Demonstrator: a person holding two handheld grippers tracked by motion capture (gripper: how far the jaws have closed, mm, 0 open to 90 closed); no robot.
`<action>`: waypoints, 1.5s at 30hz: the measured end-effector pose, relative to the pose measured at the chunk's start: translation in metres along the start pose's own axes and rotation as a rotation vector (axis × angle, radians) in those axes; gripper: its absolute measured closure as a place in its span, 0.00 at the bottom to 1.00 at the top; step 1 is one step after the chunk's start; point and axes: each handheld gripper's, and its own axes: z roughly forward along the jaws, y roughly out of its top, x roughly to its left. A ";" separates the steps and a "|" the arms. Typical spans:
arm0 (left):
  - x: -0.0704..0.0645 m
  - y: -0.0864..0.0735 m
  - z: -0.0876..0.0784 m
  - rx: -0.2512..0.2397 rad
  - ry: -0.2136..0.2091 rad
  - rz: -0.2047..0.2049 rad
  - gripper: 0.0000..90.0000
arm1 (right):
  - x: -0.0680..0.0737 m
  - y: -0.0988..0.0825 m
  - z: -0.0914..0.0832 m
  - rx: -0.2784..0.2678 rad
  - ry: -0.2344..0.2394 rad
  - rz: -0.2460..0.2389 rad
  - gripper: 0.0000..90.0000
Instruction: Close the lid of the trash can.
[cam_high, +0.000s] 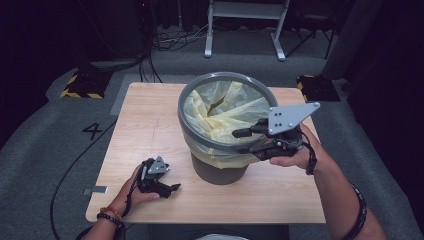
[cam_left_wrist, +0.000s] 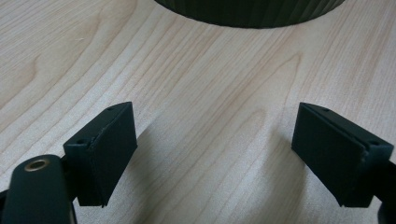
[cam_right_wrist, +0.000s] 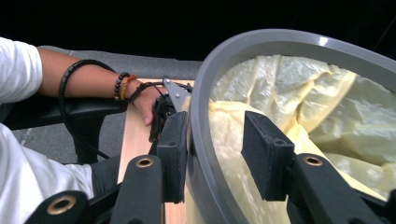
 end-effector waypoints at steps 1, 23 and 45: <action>0.000 0.000 0.000 0.000 0.000 0.000 0.15 | 0.000 -0.001 -0.002 0.002 -0.004 0.002 0.69; 0.000 0.000 0.000 0.000 0.000 0.000 0.15 | -0.011 -0.032 -0.040 -0.047 -0.030 0.001 0.82; 0.000 0.000 0.000 0.000 0.000 0.000 0.15 | -0.011 -0.041 -0.049 -0.036 -0.138 -0.008 0.67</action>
